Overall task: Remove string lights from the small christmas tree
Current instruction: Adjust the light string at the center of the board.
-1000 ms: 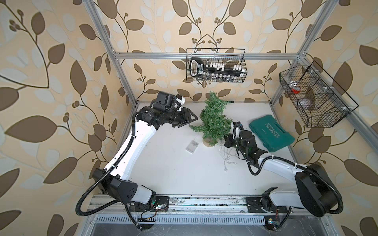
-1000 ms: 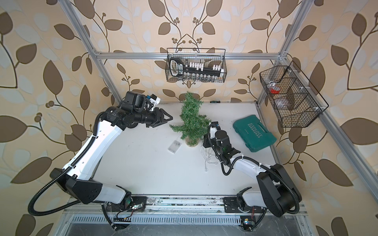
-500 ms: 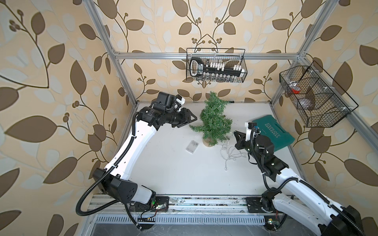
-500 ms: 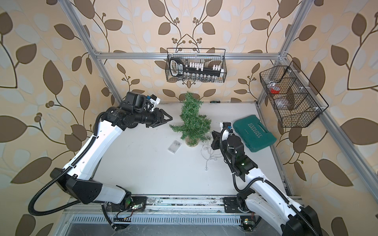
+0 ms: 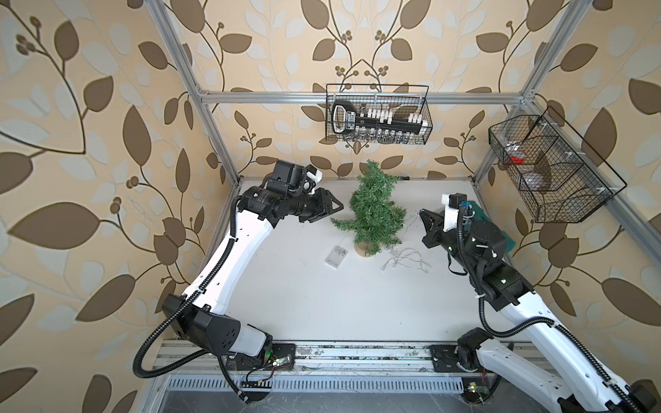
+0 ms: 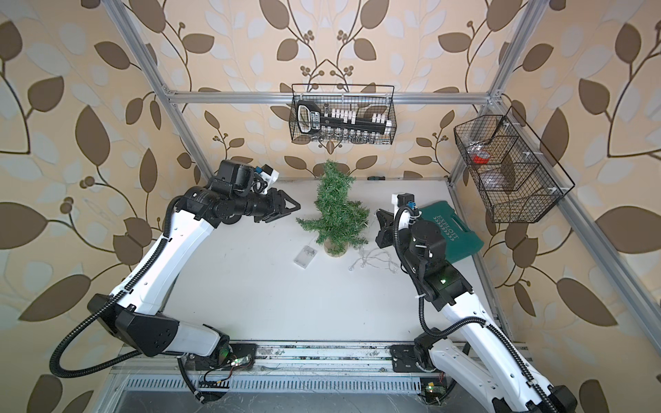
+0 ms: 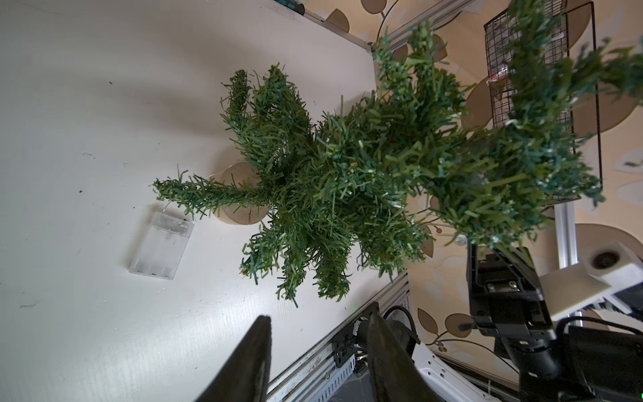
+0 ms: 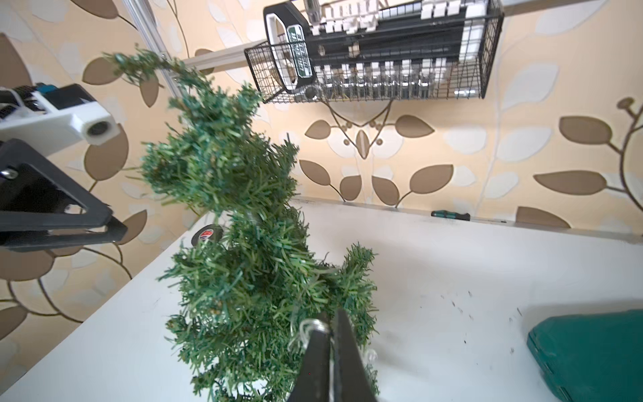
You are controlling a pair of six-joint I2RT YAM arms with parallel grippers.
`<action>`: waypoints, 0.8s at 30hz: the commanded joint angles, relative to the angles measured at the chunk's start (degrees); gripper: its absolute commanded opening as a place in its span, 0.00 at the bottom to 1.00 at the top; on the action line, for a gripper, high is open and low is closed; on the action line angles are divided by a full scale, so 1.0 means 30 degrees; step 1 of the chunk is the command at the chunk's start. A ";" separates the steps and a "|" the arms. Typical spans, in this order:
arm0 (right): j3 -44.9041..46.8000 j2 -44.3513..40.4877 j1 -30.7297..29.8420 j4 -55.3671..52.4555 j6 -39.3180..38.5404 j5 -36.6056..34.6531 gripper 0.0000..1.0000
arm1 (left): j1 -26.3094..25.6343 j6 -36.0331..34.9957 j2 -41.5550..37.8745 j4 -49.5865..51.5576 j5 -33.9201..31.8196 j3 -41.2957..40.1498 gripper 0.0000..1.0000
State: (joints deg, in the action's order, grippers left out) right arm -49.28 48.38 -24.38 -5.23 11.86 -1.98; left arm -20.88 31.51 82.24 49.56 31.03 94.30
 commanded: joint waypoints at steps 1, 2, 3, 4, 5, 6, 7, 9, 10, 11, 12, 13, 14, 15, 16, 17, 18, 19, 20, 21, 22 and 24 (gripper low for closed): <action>-0.0375 0.0033 0.0128 -0.0921 -0.0583 0.0836 0.00 | 0.0252 -0.0516 -0.0282 0.0092 -0.0059 0.0298 0.46; -0.0194 -0.0033 0.0155 -0.0963 -0.0556 0.0964 0.00 | 0.0267 -0.0522 -0.0309 0.0091 -0.0030 0.0269 0.47; 0.0089 -0.0183 0.0170 -0.0979 -0.0476 0.1052 0.00 | 0.0271 -0.0512 -0.0327 0.0098 -0.0009 0.0238 0.47; 0.0436 -0.0351 0.0159 -0.1033 -0.0341 0.1110 0.00 | 0.0282 -0.0537 -0.0364 0.0099 -0.0029 0.0200 0.46; 0.0724 -0.0484 0.0163 -0.1053 -0.0242 0.1211 0.00 | 0.0282 -0.0529 -0.0393 0.0091 -0.0008 0.0131 0.46; 0.1084 -0.0688 0.0163 -0.1062 -0.0130 0.1343 0.00 | 0.0282 -0.0537 -0.0429 0.0047 0.0000 0.0064 0.46; 0.1434 -0.0870 0.0159 -0.1061 0.0052 0.1474 0.00 | 0.0282 -0.0522 -0.0485 0.0033 0.0007 -0.0048 0.46; 0.1873 -0.1193 0.0178 -0.1100 0.0433 0.1684 0.00 | 0.0282 -0.0463 -0.0568 -0.0051 0.0029 -0.0201 0.46; 0.1927 -0.1363 0.0159 -0.1117 0.0650 0.1614 0.00 | 0.0282 -0.0454 -0.0602 -0.0109 0.0029 -0.0287 0.46; 0.1909 -0.1495 0.0182 -0.1137 0.0823 0.1304 0.00 | 0.0283 -0.0448 -0.0617 -0.0136 0.0029 -0.0332 0.46; 0.1749 -0.1608 0.0165 -0.1197 0.0934 0.0593 0.00 | 0.0285 -0.0475 -0.0634 -0.0171 0.0002 -0.0372 0.46; 0.1355 -0.1603 0.0163 -0.1360 0.0991 -0.0405 0.00 | 0.0282 -0.0470 -0.0651 -0.0187 -0.0043 -0.0408 0.45; 0.0875 -0.1455 0.0181 -0.1533 0.0971 -0.1289 0.00 | 0.0282 -0.0468 -0.0619 -0.0215 -0.0086 -0.0390 0.45; 0.0137 -0.1103 0.0280 -0.1754 0.0843 -0.2187 0.00 | 0.0310 -0.0410 -0.0635 -0.0298 -0.0145 -0.0386 0.44; -0.0703 -0.0583 0.0432 -0.1959 0.0752 -0.2715 0.00 | 0.0311 -0.0347 -0.0632 -0.0412 -0.0197 -0.0354 0.43; -0.1569 -0.0023 0.0624 -0.2017 0.0588 -0.2676 0.00 | 0.0311 -0.0299 -0.0635 -0.0511 -0.0233 -0.0351 0.43; -0.2509 0.0686 0.0791 -0.2012 0.0451 -0.2565 0.00 | 0.0311 -0.0259 -0.0656 -0.0620 -0.0262 -0.0335 0.43; -0.3428 0.1461 0.0943 -0.2034 0.0420 -0.2477 0.00 | 0.0311 -0.0222 -0.0646 -0.0719 -0.0329 -0.0278 0.43; -0.4159 0.2123 0.1084 -0.2017 0.0357 -0.2487 0.00 | 0.0333 -0.0219 -0.0648 -0.0798 -0.0379 -0.0291 0.42; -0.4893 0.2845 0.1174 -0.1956 0.0354 -0.2630 0.00 | 0.0355 -0.0166 -0.0688 -0.0845 -0.0466 -0.0261 0.42; -0.5490 0.3595 0.1274 -0.1806 0.0382 -0.2867 0.00 | 0.0340 -0.0155 -0.0686 -0.0875 -0.0563 -0.0216 0.42; -0.6659 0.5105 0.1562 -0.1848 0.0962 -0.3493 0.00 | 0.0392 -0.0105 -0.0750 -0.0876 -0.0808 -0.0252 0.42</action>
State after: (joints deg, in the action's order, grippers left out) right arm -65.73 59.51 -20.56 -10.63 13.69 -8.80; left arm -20.51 31.53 82.13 48.47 29.91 93.21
